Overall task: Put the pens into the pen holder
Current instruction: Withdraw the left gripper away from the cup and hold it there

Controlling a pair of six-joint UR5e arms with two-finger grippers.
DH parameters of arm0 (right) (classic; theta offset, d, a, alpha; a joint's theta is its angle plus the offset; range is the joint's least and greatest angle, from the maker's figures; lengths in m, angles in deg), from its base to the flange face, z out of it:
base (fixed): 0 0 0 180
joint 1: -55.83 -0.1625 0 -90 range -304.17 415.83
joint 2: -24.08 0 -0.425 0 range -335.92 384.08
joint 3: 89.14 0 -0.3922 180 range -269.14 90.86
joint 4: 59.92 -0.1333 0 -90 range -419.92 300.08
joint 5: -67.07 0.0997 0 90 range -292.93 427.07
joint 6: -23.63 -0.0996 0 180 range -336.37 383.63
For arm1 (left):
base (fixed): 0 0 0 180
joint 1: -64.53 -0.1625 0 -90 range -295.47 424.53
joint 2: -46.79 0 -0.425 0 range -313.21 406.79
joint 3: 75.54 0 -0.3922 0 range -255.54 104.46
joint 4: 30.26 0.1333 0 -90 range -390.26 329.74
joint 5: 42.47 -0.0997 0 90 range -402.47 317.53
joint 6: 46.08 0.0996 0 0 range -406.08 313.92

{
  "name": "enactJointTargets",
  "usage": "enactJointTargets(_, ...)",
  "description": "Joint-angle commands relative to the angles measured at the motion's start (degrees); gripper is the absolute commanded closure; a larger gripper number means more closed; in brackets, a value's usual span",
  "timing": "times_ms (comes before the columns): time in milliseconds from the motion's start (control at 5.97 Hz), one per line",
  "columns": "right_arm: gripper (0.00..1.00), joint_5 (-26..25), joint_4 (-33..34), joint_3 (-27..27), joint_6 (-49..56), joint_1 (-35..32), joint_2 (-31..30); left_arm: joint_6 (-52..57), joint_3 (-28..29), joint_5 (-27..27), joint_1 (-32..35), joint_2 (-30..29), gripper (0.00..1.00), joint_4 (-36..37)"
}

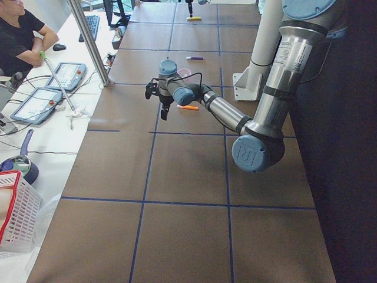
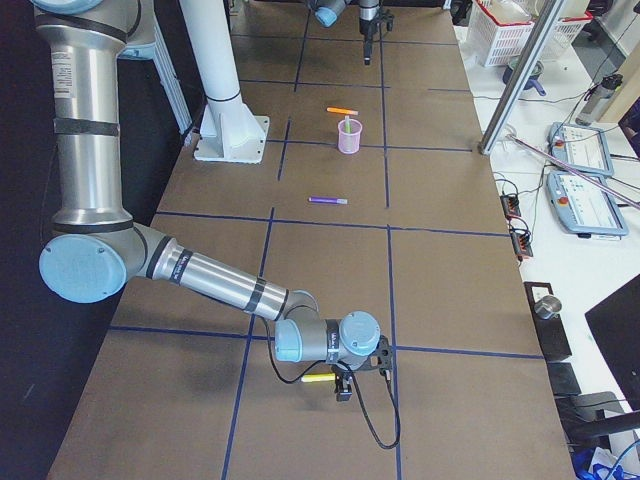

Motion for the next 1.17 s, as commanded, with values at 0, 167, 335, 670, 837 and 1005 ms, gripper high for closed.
enactJointTargets(0, 0.11, -0.58, -1.29, -1.95, -0.38, 0.24, 0.0, 4.73, -1.03, -0.2, 0.03, 0.06, 0.03, 5.89)
enactJointTargets(167, 0.14, -0.49, -1.55, -1.97, -0.55, 1.55, 0.26, 4.73, -1.04, -0.55, 0.03, 0.15, 0.02, 5.9)
enactJointTargets(335, 0.18, -0.4, -1.56, -2.05, -0.55, 1.91, 0.27, 4.82, -1.04, -0.47, 0.03, 0.06, 0.02, 5.9)
enactJointTargets(670, 0.61, -0.49, -1.38, -2.4, -0.55, 1.91, 0.18, 4.82, -1.04, -0.47, 0.03, 0.06, 0.01, 5.9)
enactJointTargets(837, 0.94, -0.23, -1.47, -2.41, -0.38, 1.91, -0.17, 4.73, -1.04, -0.56, 0.03, 0.15, 0.01, 5.9)
enactJointTargets(1005, 1.0, -0.05, -1.64, -1.62, -0.38, 1.91, -0.17, 4.82, -1.04, -0.56, 0.03, 0.15, 0.01, 5.9)
